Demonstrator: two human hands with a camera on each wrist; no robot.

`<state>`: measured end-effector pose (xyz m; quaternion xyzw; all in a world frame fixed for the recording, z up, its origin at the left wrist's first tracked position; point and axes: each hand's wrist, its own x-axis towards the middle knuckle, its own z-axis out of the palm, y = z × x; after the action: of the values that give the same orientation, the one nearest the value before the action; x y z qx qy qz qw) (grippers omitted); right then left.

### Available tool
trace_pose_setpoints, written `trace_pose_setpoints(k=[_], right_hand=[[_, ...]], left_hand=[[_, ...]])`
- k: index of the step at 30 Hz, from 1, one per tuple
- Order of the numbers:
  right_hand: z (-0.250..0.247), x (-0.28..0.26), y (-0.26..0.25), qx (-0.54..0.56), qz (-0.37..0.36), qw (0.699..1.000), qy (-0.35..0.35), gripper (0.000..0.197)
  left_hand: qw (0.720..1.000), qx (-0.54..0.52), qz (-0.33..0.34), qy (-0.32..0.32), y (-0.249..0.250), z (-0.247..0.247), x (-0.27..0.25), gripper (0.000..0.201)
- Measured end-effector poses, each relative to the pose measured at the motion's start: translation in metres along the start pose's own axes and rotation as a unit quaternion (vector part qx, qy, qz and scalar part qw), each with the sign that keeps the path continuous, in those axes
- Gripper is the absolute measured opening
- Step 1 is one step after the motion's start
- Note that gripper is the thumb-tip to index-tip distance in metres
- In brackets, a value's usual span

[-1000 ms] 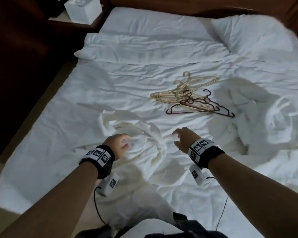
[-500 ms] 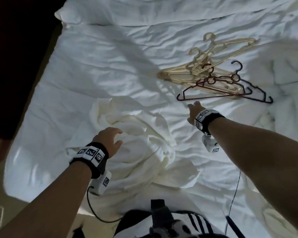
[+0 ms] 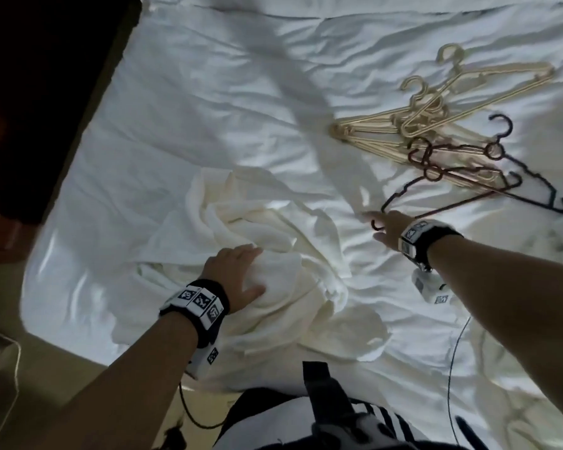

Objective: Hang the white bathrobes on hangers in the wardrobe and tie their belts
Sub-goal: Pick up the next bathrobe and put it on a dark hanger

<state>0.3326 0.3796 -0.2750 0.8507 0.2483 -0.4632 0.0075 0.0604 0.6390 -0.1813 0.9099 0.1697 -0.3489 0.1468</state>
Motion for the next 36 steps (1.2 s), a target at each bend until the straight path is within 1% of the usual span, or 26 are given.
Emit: trace_pose_setpoints(k=[2,4,6,8,9,10,11,13,14,15,17,18,19,20,22,23,25,26,28,29,30,32,34,35,36], right_hand=[[0.022,-0.013,-0.007,0.037,0.017,0.999,-0.002,0.054],[0.04,-0.024,-0.028,0.077,0.036,0.996,-0.007,0.056],[0.057,-0.029,-0.052,0.108,0.058,0.992,-0.007,0.064],[0.072,-0.028,-0.072,0.121,0.074,0.99,-0.01,0.072],[0.079,-0.028,-0.081,0.134,0.077,0.988,-0.006,0.07],[0.084,-0.028,-0.09,0.158,0.075,0.985,0.007,0.062],[0.084,-0.033,-0.098,0.18,0.072,0.981,0.023,0.053],[0.079,-0.044,-0.108,0.21,0.066,0.974,0.054,0.04],[0.071,-0.053,-0.111,0.223,0.06,0.97,0.073,0.037],[0.06,-0.063,-0.111,0.243,0.053,0.963,0.1,0.036],[0.03,-0.087,-0.104,0.285,0.047,0.942,0.172,0.036],[0.012,-0.1,-0.098,0.297,0.043,0.931,0.21,0.036],[-0.007,-0.117,-0.093,0.301,0.039,0.92,0.247,0.035],[-0.026,-0.134,-0.087,0.298,0.036,0.912,0.28,0.035],[-0.058,-0.174,-0.078,0.284,0.032,0.895,0.342,0.036],[-0.069,-0.194,-0.075,0.273,0.032,0.887,0.37,0.036],[-0.082,-0.233,-0.073,0.251,0.03,0.875,0.414,0.035],[-0.083,-0.25,-0.074,0.245,0.03,0.867,0.433,0.035],[-0.082,-0.28,-0.077,0.242,0.028,0.851,0.466,0.034],[-0.079,-0.296,-0.08,0.244,0.025,0.841,0.482,0.033],[-0.076,-0.311,-0.082,0.248,0.023,0.831,0.497,0.033],[-0.072,-0.339,-0.085,0.259,0.027,0.808,0.528,0.032],[-0.071,-0.366,-0.085,0.274,0.035,0.782,0.558,0.032],[-0.071,-0.377,-0.085,0.276,0.04,0.775,0.567,0.032],[-0.073,-0.388,-0.086,0.274,0.041,0.77,0.574,0.032]], left_hand=[[1.0,0.009,-0.001,-0.029,0.013,0.002,0.004,0.077],[0.998,0.027,-0.002,-0.051,0.023,0.002,0.008,0.069],[0.998,0.04,-0.001,-0.056,0.027,0.001,0.009,0.065],[0.995,0.06,-0.003,-0.075,0.027,0.002,0.005,0.07],[0.993,0.08,0.0,-0.088,0.027,0.002,0.001,0.077],[0.99,0.106,0.004,-0.097,0.027,0.003,-0.005,0.081],[0.986,0.137,0.006,-0.099,0.026,0.005,-0.012,0.077],[0.981,0.168,0.013,-0.095,0.021,0.01,-0.028,0.055],[0.984,0.157,0.012,-0.089,0.016,0.014,-0.036,0.046],[0.988,0.13,0.001,-0.081,0.01,0.017,-0.045,0.042],[0.998,0.023,-0.031,-0.044,-0.001,0.012,-0.064,0.051],[0.999,-0.037,-0.037,-0.005,-0.007,0.005,-0.072,0.056],[0.995,-0.088,-0.035,0.041,-0.011,-0.005,-0.078,0.056],[0.988,-0.125,-0.033,0.084,-0.014,-0.017,-0.084,0.05],[0.972,-0.162,-0.025,0.17,-0.019,-0.045,-0.096,0.038],[0.961,-0.169,-0.011,0.217,-0.019,-0.06,-0.103,0.04],[0.926,-0.206,0.021,0.315,-0.015,-0.089,-0.122,0.045],[0.911,-0.223,0.035,0.346,-0.011,-0.103,-0.134,0.041],[0.891,-0.267,0.052,0.364,0.002,-0.128,-0.161,0.028],[0.875,-0.311,0.067,0.366,0.01,-0.14,-0.177,0.024],[0.851,-0.367,0.096,0.364,0.021,-0.153,-0.195,0.023],[0.787,-0.467,0.172,0.364,0.044,-0.174,-0.236,0.021],[0.733,-0.509,0.266,0.364,0.065,-0.196,-0.279,0.029],[0.706,-0.523,0.301,0.371,0.07,-0.207,-0.296,0.034],[0.682,-0.535,0.317,0.385,0.072,-0.218,-0.314,0.037]])
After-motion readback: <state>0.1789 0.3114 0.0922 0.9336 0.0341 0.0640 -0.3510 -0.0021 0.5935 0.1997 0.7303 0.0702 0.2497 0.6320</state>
